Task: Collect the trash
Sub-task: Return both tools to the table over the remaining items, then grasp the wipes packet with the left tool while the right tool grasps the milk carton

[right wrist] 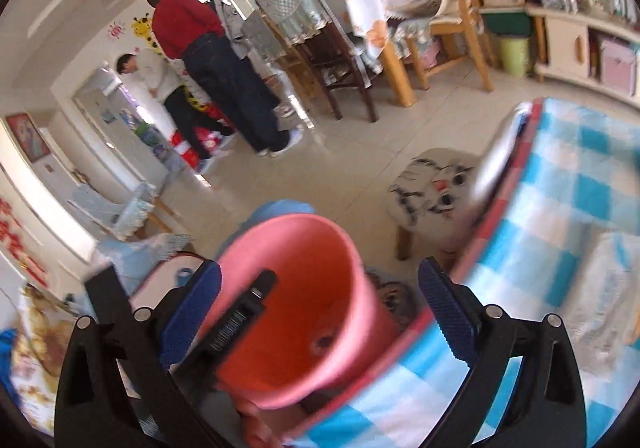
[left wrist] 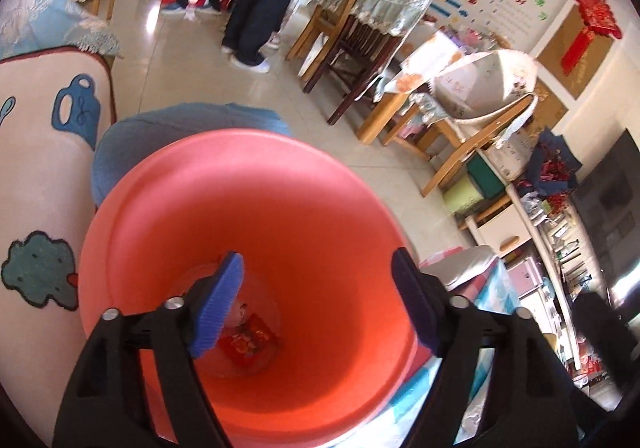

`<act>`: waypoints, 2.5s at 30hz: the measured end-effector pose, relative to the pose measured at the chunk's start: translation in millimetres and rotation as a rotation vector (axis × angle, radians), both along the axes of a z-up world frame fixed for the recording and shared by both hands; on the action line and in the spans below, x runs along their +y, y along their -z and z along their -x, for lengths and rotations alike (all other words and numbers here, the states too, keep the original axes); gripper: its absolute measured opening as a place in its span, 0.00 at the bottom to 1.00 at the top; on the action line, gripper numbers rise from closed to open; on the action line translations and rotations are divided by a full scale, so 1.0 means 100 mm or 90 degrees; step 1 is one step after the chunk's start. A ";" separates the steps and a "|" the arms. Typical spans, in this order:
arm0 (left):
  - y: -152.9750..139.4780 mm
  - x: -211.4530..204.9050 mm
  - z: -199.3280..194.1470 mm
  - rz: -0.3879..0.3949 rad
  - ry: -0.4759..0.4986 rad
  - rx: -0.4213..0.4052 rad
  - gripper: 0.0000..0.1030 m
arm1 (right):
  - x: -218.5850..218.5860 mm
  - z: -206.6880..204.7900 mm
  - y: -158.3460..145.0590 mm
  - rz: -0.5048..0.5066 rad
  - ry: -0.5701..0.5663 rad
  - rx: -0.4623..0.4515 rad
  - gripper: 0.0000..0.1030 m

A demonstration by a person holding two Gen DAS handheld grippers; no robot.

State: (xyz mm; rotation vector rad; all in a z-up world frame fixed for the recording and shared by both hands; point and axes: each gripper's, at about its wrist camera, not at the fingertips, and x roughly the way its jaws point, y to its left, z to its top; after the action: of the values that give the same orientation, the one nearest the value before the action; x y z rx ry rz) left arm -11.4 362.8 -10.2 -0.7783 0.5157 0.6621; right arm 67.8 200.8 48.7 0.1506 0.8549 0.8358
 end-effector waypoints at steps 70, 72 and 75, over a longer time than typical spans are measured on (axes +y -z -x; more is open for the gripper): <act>0.41 -2.62 -1.72 -0.115 0.630 0.171 0.86 | -4.64 -0.51 1.01 0.029 0.452 0.157 0.80; 0.41 -2.65 -1.72 -0.109 0.636 0.165 0.86 | -4.60 -0.55 1.02 0.031 0.446 0.153 0.80; 0.41 -2.70 -1.73 -0.099 0.652 0.160 0.86 | -4.53 -0.63 1.05 0.046 0.440 0.142 0.87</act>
State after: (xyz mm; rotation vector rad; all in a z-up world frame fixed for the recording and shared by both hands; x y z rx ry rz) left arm 161.5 92.9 -51.1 -0.2054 0.9765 -0.1640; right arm 130.9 -251.9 -56.2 0.4534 0.9550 0.1399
